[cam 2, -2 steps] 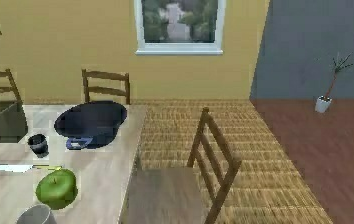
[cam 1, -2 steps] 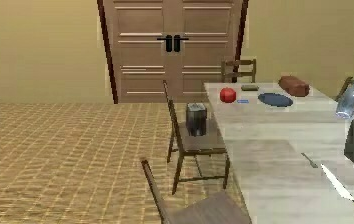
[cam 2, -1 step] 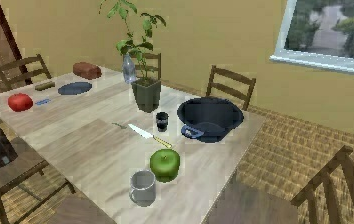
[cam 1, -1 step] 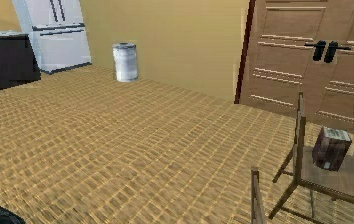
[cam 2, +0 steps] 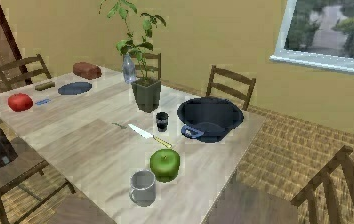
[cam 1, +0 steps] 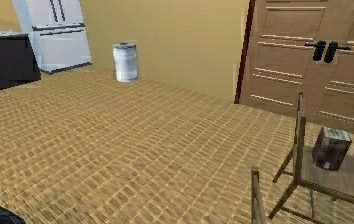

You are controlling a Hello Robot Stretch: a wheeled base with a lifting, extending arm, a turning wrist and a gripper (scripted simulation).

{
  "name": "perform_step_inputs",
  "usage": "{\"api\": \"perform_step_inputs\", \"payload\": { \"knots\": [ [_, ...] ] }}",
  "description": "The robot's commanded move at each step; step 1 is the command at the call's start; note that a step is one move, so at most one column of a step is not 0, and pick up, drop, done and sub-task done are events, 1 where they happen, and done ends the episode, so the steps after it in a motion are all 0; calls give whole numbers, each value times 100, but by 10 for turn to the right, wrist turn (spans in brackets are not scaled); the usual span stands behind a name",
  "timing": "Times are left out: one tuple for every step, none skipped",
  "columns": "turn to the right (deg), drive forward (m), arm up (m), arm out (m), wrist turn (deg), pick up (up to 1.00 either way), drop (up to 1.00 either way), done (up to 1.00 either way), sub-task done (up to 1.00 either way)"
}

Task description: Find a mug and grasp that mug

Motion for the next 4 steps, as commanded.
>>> {"api": "perform_step_inputs", "payload": {
  "knots": [
    [0, 0, 38, 0, 0, 0, 0, 0, 0],
    [0, 0, 0, 16, 0, 0, 0, 0, 0],
    [0, 0, 0, 0, 450, 0, 0, 0, 0],
    [0, 0, 0, 0, 450, 0, 0, 0, 0]
  ]
}}
